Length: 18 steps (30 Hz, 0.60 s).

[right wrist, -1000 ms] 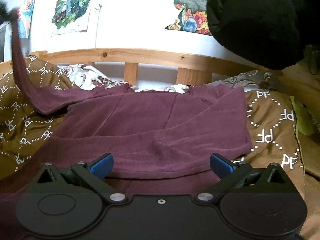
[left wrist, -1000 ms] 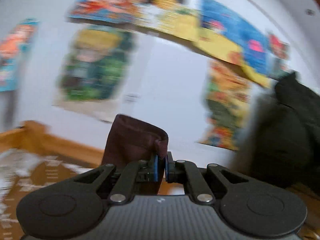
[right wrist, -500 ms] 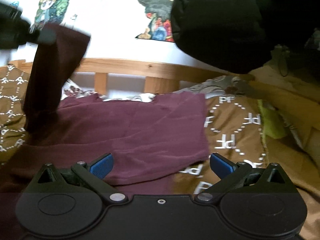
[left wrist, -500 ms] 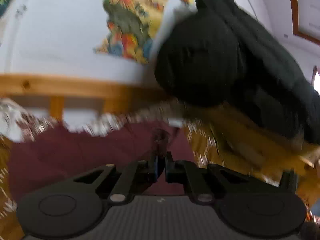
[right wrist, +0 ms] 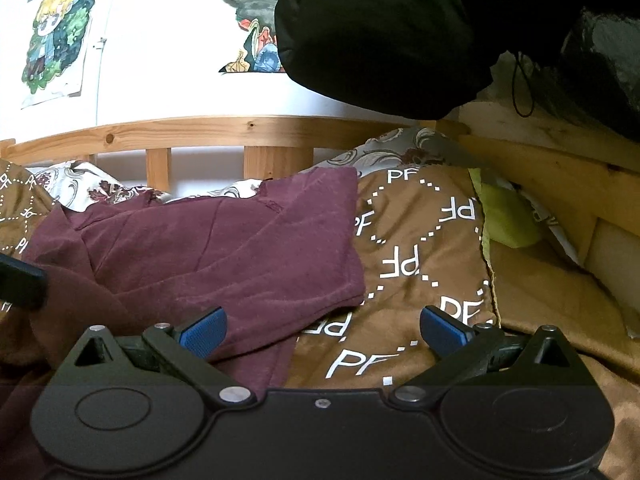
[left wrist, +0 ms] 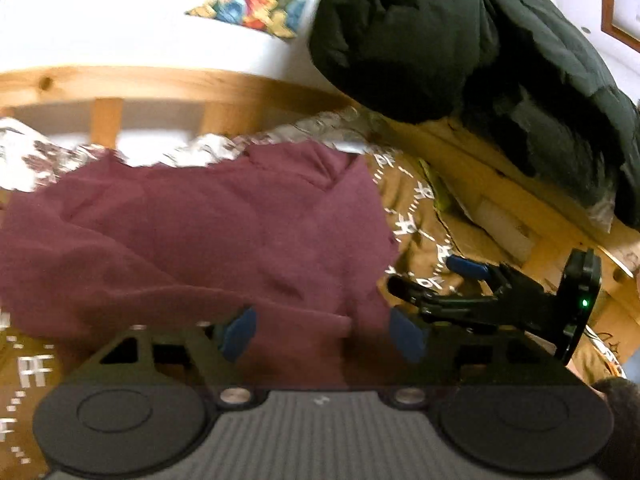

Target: Fold small clothes

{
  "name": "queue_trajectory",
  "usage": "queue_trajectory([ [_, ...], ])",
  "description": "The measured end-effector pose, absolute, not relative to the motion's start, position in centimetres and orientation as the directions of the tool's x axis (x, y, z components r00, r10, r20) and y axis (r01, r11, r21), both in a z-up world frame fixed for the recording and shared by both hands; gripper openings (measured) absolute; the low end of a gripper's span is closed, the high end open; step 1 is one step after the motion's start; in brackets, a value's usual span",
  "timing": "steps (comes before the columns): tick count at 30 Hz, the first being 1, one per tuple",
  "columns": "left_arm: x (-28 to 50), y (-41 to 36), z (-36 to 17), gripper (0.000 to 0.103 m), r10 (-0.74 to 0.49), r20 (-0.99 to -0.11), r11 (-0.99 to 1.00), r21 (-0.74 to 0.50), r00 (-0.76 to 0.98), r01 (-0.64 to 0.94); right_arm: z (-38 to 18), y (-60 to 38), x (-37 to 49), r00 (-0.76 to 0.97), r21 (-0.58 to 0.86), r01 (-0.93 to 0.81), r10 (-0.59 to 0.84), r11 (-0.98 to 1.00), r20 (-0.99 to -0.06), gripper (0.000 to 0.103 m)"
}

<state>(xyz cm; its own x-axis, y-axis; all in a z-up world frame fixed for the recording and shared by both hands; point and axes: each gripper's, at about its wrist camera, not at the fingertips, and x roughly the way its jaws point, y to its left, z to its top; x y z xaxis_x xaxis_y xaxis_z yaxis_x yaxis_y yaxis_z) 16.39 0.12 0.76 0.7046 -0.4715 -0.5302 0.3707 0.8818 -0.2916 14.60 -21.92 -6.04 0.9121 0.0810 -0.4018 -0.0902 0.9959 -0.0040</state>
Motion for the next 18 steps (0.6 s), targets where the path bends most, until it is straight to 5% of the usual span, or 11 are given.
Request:
queue_trajectory([
  [6, 16.4, 7.6, 1.1, 0.086, -0.179, -0.590, 0.980, -0.181, 0.788, 0.087, -6.1, -20.8, 13.6, 0.918, 0.078, -0.195, 0.210, 0.978, -0.337, 0.102],
  [10, 17.7, 14.2, 0.3, 0.088, -0.007, -0.600, 0.962, -0.222, 0.800, -0.158, -6.4, -18.7, 13.6, 0.889, 0.054, -0.318, 0.318, 0.946, -0.330, 0.101],
  [15, 21.0, 18.8, -1.5, 0.082, 0.052, -0.642, 0.934, -0.240, 0.765, -0.266, -6.7, -16.9, 14.9, 0.829, 0.095, -0.387, 0.391, 0.917, -0.400, 0.084],
  [18, 23.0, 20.1, -2.5, 0.070, 0.012, -0.663, 0.921, -0.285, 0.748, -0.267, -7.3, -16.9, 15.6, 0.786, 0.137, -0.399, 0.415, 0.907, -0.459, 0.074],
])
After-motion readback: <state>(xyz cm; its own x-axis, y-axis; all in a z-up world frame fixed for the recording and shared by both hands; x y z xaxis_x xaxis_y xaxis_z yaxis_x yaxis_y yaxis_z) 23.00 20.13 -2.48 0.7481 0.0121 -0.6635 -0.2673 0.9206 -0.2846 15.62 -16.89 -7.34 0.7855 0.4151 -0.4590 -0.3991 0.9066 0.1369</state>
